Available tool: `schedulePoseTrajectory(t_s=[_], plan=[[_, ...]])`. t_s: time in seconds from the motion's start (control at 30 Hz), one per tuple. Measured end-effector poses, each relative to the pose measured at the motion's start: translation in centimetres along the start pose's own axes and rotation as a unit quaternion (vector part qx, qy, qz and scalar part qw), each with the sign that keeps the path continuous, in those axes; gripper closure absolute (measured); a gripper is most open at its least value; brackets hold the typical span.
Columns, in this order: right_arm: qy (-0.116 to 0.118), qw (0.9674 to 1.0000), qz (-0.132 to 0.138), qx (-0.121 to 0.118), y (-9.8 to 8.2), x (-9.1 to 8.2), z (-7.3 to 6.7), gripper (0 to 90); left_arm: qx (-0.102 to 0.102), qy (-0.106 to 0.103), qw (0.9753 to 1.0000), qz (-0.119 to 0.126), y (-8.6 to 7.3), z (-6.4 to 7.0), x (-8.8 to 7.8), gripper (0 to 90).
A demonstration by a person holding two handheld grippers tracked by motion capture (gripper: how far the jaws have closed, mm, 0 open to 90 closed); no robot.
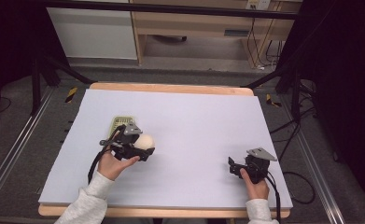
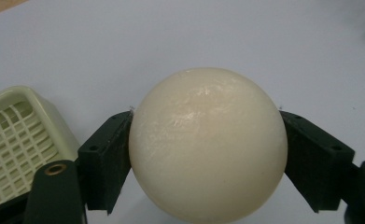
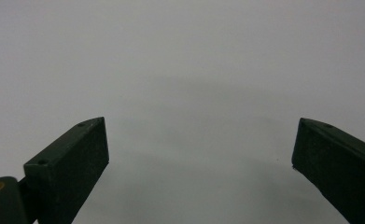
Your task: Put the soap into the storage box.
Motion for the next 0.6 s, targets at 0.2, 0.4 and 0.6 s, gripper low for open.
schedulePoseTrajectory(t_s=[0.2,0.4,0.6], plan=[[0.002,1.0000,-0.001,-0.001,0.0,0.0,0.0,4.2,-0.009,0.006,0.9999,0.001,0.1,-0.9,0.0,22.3],[0.000,1.0000,-0.003,-0.005,0.0,0.0,0.0,4.2,-0.015,0.009,0.9998,0.003,0.4,-1.6,0.0,22.3],[0.000,1.0000,-0.003,-0.005,0.0,0.0,0.0,4.1,-0.028,0.013,0.9995,0.009,0.8,-2.7,-0.4,22.3]])
Point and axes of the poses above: each handheld gripper's, and its own axes: x roughly forward along the jaws, y roughly out of its top, z roughly to its right, the point moved 5 cm from there along x, roughly forward along the jaws, and after that the axes turned 10 degrees about -x, right-handed, at the moved point
